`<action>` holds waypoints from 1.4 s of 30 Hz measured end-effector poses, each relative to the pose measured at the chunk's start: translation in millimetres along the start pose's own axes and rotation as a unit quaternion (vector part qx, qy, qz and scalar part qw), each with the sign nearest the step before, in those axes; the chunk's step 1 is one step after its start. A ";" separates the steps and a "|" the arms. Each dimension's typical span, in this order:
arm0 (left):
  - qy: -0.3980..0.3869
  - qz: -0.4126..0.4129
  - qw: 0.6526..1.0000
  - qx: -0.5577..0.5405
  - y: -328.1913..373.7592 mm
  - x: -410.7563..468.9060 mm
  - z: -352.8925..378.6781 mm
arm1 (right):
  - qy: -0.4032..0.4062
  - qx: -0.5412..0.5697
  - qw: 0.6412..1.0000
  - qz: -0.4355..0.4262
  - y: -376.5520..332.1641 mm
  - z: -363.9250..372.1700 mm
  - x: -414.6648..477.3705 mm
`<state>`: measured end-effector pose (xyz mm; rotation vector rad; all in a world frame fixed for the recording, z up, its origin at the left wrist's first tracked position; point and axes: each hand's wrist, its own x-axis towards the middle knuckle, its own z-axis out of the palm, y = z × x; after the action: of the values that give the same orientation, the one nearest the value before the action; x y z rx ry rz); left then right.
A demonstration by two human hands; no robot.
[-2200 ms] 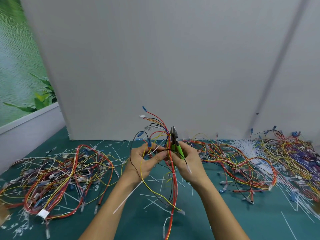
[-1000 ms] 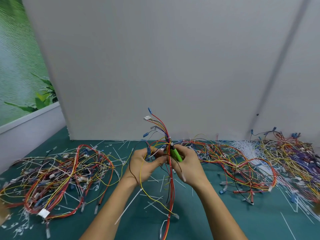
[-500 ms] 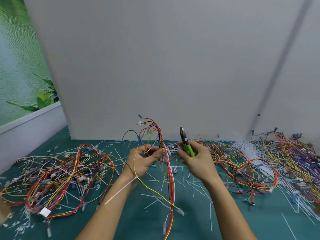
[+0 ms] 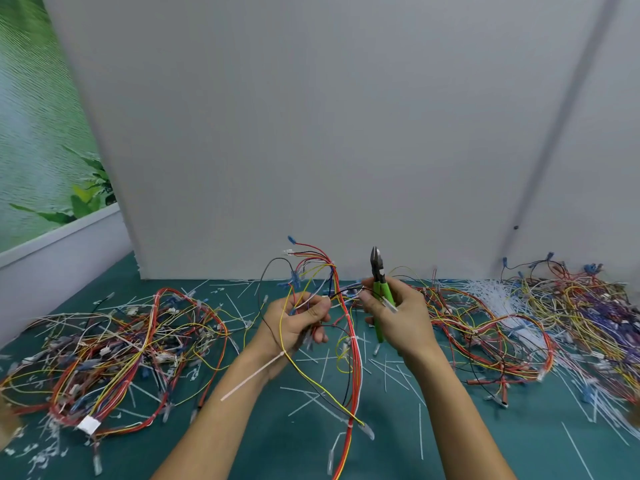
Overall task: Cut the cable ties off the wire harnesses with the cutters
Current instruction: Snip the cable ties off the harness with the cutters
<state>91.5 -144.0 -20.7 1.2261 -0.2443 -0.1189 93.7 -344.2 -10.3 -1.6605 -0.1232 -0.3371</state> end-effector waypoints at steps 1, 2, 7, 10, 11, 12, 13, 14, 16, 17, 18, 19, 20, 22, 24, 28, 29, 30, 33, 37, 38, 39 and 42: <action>-0.001 0.000 1.000 0.018 0.3 -0.8 1.0 | 0.003 0.002 1.000 -0.008 -0.1 -0.1 -0.1; -0.002 0.001 0.999 0.034 0.6 -1.4 2.0 | 0.007 0.005 1.000 -0.012 -0.4 0.4 -0.2; 0.004 0.008 1.000 0.025 -0.3 -2.2 3.8 | 0.036 0.016 0.999 -0.004 0.7 3.1 1.7; 0.004 0.005 1.000 0.013 -0.2 -2.4 2.8 | 0.040 0.015 0.999 0.000 2.7 2.5 2.6; 0.001 0.002 1.000 0.011 0.2 -2.6 2.3 | 0.041 0.014 0.999 0.002 3.5 2.2 2.7; -0.005 -0.002 1.000 0.010 0.4 -2.7 1.7 | 0.042 0.014 0.999 0.003 4.2 2.4 2.7; -0.010 -0.005 1.000 0.009 0.7 -2.7 1.2 | 0.042 0.014 0.999 0.003 4.8 2.7 2.6; -0.015 -0.007 1.000 0.009 0.9 -2.7 1.2 | 0.042 0.015 0.999 0.003 5.3 3.5 2.7; -0.020 -0.010 1.000 0.005 1.4 -2.8 0.9 | 0.044 0.017 0.999 0.005 6.0 5.3 2.8; -0.023 -0.013 1.000 0.000 1.8 -2.8 0.6 | 0.046 0.016 0.999 0.007 6.1 5.9 2.5; -0.029 -0.016 0.999 -0.008 2.6 -3.0 0.0 | 0.051 0.013 0.999 0.009 6.0 6.0 2.3; -0.037 -0.020 0.999 -0.021 3.9 -3.2 -0.8 | 0.059 0.008 0.998 0.010 6.0 4.7 2.2; -0.043 -0.021 0.998 -0.036 5.5 -3.5 -1.9 | 0.067 0.000 0.998 0.011 6.4 1.9 2.7; -0.044 -0.015 0.997 -0.066 9.5 -3.2 -3.9 | 0.067 -0.033 0.997 0.009 8.6 -7.2 4.9; -0.032 -0.002 0.995 -0.091 12.2 -1.3 -5.0 | 0.036 -0.107 0.994 -0.001 11.2 -14.3 7.1; -0.004 0.001 0.992 -0.127 11.2 1.5 -5.5 | -0.051 -0.238 0.970 -0.010 13.3 -4.8 4.4; 0.001 -0.003 0.991 -0.132 10.4 2.0 -5.8 | -0.079 -0.250 0.965 -0.014 13.8 0.6 1.9; 0.003 -0.006 0.991 -0.137 10.0 2.3 -5.8 | -0.104 -0.257 0.961 -0.022 14.8 6.2 -1.0; 0.007 -0.005 0.989 -0.148 11.7 2.3 -5.7 | -0.131 -0.269 0.951 -0.078 16.6 20.0 -8.4; 0.014 0.012 0.988 -0.153 16.3 0.4 -3.6 | -0.125 -0.252 0.953 -0.115 15.7 26.0 -12.6; 0.019 0.017 0.987 -0.160 17.0 0.1 -2.5 | -0.116 -0.249 0.954 -0.118 15.7 25.6 -12.5; 0.025 0.023 0.985 -0.167 17.5 -0.2 -1.7 | -0.107 -0.248 0.955 -0.122 15.9 24.8 -12.4; 0.036 0.031 0.983 -0.180 17.6 -0.9 1.4 | -0.088 -0.243 0.956 -0.135 16.6 23.6 -12.2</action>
<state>89.5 -139.2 -3.8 0.8601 -0.1881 -0.0618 90.2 -321.5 -31.6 -2.1684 -0.4327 -0.4492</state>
